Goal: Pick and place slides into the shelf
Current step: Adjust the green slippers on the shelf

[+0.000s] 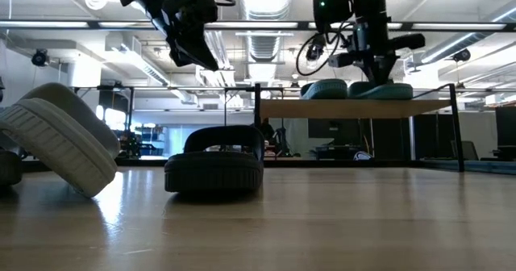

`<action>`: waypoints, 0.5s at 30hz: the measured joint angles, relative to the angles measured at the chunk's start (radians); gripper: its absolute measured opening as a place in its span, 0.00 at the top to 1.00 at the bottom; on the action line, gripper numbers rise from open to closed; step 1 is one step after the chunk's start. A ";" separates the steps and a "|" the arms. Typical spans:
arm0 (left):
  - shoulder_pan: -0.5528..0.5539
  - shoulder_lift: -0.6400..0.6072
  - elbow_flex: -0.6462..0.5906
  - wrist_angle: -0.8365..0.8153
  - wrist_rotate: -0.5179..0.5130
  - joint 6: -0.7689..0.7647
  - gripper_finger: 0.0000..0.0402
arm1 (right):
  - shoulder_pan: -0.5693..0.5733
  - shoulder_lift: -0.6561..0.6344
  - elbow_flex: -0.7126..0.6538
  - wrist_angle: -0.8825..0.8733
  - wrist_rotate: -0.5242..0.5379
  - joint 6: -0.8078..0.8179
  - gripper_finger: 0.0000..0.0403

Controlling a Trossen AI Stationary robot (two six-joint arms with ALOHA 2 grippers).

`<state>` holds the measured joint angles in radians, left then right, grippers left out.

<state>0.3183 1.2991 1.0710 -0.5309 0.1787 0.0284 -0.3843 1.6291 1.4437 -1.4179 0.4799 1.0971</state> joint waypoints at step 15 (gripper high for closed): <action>0.000 0.003 0.000 0.023 0.000 -0.022 1.00 | 0.074 -0.161 0.057 0.024 0.126 0.109 0.93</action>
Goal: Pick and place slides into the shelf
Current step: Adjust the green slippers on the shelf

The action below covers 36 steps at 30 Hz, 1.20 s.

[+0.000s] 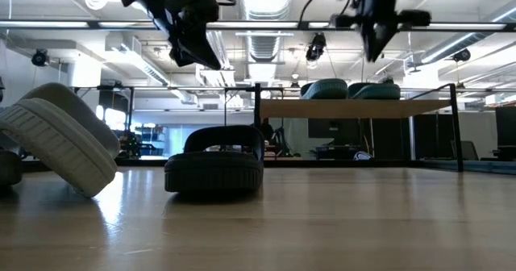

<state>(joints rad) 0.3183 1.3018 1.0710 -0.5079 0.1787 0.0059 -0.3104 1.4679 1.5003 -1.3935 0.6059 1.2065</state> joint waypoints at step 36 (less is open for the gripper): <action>0.041 0.304 0.277 0.072 0.181 -0.037 1.00 | -0.027 0.055 -0.070 -0.135 -0.045 -0.009 0.93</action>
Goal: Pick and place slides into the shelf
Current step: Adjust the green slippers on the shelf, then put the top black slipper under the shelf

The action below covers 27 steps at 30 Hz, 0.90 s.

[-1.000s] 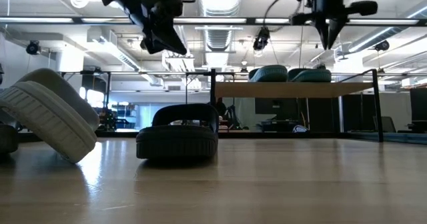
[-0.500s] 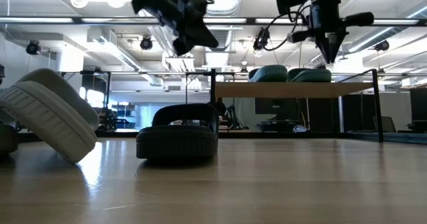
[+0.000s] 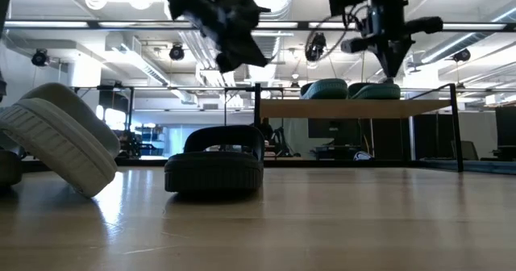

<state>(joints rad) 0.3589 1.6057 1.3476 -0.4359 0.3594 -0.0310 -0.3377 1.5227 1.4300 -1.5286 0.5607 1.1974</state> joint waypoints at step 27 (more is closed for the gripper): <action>-0.073 -0.573 -0.491 -0.058 -0.028 -0.042 1.00 | 0.426 -0.065 0.000 0.698 0.027 -0.322 0.93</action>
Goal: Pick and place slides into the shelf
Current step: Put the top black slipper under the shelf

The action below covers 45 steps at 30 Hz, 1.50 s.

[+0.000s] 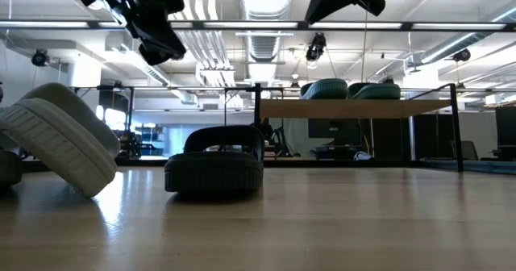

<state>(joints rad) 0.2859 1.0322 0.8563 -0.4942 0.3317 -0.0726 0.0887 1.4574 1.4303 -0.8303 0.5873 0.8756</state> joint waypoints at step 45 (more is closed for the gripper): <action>-0.001 -0.012 -0.007 0.067 0.000 -0.053 1.00 | 0.005 0.000 -0.017 -0.001 -0.045 0.067 0.93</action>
<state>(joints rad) 0.2852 1.0203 0.8497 -0.4274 0.3317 -0.1257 0.0940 1.4574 1.4132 -0.8314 0.5426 0.9428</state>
